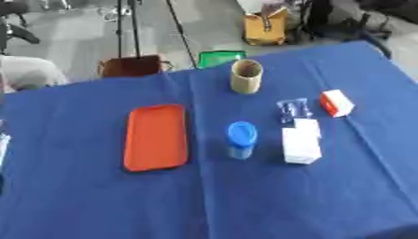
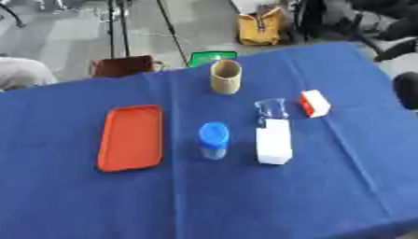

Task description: Pick up objects on the table and place them in the box.

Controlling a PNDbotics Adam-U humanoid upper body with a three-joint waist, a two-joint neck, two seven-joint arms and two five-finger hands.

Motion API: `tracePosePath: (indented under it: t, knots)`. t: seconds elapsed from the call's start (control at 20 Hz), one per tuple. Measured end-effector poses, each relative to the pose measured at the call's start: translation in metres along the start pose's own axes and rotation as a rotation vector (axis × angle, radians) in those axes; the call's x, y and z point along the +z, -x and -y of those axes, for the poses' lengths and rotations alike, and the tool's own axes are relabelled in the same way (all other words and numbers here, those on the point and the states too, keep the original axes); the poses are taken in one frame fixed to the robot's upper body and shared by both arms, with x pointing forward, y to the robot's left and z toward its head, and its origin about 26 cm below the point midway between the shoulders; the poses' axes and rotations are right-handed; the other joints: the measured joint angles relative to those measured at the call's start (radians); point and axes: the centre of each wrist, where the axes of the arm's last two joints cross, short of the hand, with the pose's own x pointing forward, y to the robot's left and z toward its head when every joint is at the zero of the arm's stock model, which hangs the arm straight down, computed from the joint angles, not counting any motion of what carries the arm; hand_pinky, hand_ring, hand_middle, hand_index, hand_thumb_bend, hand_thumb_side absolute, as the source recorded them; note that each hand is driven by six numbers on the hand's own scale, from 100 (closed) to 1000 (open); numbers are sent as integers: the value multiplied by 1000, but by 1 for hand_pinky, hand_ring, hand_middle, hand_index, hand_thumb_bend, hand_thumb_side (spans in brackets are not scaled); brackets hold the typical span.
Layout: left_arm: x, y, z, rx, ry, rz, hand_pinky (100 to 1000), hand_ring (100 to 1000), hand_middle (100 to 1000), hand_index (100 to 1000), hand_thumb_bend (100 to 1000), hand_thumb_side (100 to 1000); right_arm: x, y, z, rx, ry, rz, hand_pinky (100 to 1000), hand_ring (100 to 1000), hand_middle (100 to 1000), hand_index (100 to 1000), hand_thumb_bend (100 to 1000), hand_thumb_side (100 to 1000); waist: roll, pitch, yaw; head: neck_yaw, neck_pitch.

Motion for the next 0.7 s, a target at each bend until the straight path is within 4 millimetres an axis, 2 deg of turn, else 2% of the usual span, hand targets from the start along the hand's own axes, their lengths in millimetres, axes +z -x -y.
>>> tracePosePath:
  t: [0.7]
  knots:
    - [0,0,0,0,-2,3,484,714,704,818,739,714,1,0,0,0,-2,1,612,733,689,821,451,487,-2,0,11,1,-2]
